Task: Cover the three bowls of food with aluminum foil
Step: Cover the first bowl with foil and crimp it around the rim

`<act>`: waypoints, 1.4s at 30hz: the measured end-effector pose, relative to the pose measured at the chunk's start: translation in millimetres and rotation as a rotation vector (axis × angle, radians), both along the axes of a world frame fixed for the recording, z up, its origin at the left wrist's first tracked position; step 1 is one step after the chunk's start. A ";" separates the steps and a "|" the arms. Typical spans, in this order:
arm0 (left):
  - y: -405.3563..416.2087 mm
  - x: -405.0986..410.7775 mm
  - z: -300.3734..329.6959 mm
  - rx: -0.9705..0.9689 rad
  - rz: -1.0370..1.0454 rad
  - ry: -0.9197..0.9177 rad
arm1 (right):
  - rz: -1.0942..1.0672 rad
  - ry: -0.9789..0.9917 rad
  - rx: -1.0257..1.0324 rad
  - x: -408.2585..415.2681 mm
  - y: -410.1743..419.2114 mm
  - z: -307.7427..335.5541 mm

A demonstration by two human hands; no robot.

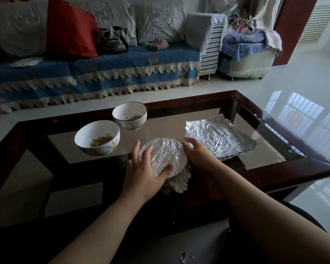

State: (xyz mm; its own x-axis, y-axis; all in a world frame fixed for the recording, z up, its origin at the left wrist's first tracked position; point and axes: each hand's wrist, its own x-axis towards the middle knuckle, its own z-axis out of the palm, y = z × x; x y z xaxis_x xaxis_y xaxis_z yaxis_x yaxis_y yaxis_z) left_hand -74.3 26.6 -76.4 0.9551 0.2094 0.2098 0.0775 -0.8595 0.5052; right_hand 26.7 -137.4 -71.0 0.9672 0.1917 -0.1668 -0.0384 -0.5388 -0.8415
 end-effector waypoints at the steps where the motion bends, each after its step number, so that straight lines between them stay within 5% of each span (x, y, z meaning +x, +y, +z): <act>1: 4.1 0.4 1.3 0.000 0.015 -0.011 | -0.019 0.013 0.005 0.8 -0.7 -1.4; 5: 26.1 13.5 -3.9 0.079 -0.048 -0.069 | -0.130 0.042 0.078 -4.6 -2.0 -5.1; 9: 34.5 25.7 -6.7 0.045 -0.242 -0.088 | -0.191 -0.136 0.204 -38.0 3.0 -3.4; 17: 21.1 16.9 -5.4 -0.075 -0.206 0.056 | -0.103 -0.144 0.297 -38.2 -4.8 -19.7; 26: 16.6 12.6 0.5 -0.037 -0.183 0.134 | -0.147 0.114 0.716 -43.8 -10.4 -24.3; 42: 12.3 12.3 0.2 -0.010 -0.141 0.121 | -0.371 0.266 0.820 -43.6 3.1 -27.0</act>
